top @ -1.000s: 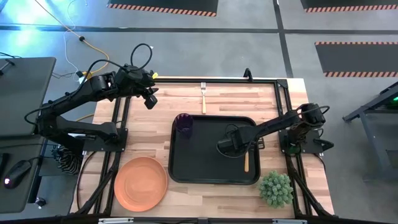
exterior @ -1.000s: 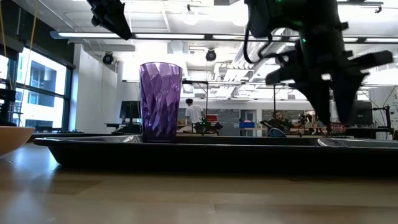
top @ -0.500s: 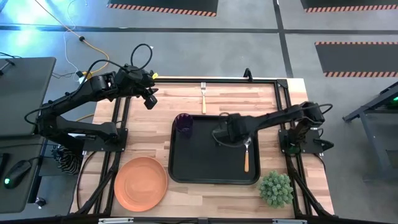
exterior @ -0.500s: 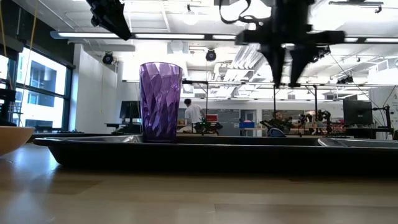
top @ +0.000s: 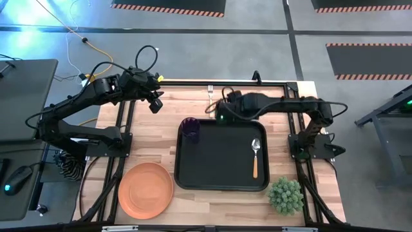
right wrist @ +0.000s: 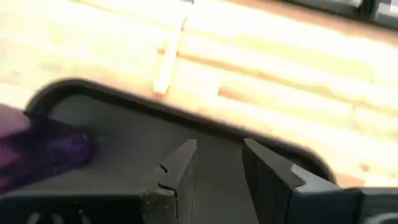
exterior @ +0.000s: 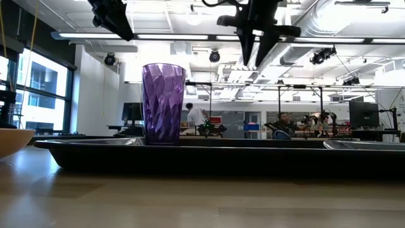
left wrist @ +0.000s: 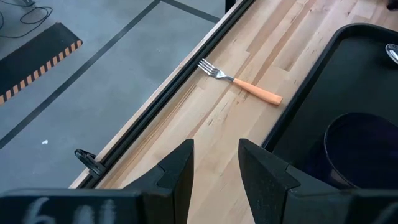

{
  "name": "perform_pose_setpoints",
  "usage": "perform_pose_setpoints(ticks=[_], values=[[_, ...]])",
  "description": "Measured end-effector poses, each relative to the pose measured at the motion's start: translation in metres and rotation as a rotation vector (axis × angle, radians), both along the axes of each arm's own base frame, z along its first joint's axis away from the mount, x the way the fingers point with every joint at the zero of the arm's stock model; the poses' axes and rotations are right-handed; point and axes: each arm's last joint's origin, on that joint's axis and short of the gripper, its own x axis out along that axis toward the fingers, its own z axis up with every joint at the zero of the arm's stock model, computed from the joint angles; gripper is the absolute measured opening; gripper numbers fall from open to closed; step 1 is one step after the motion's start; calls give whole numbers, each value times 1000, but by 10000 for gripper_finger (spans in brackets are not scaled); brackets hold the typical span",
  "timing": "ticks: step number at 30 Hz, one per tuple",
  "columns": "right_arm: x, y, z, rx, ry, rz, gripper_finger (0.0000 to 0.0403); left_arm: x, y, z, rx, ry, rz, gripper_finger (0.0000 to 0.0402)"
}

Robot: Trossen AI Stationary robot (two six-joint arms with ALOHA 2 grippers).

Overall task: Pick and place plate/cup/fork/spoon on tray
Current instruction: Put the orange plate on the black serving tray to the left of the orange spoon

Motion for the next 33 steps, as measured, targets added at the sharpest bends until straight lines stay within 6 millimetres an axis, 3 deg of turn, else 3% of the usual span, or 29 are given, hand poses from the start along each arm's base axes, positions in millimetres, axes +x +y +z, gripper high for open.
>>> perform_pose_setpoints(ticks=[8,13,21,26,33], values=[[-1,-35,29,-99,18,121,122,-1,0,-1,-54,-29,57,117],[-4,-54,53,-157,18,195,128,-7,-3,-8,-103,48,76,119],[-17,-75,101,-281,-4,322,136,-9,-5,-10,-168,33,129,164],[-30,-86,133,-350,-47,384,136,-7,-12,-11,-268,39,-45,187],[-51,-101,164,-444,-62,410,136,-8,-30,-17,-339,133,-159,185]])
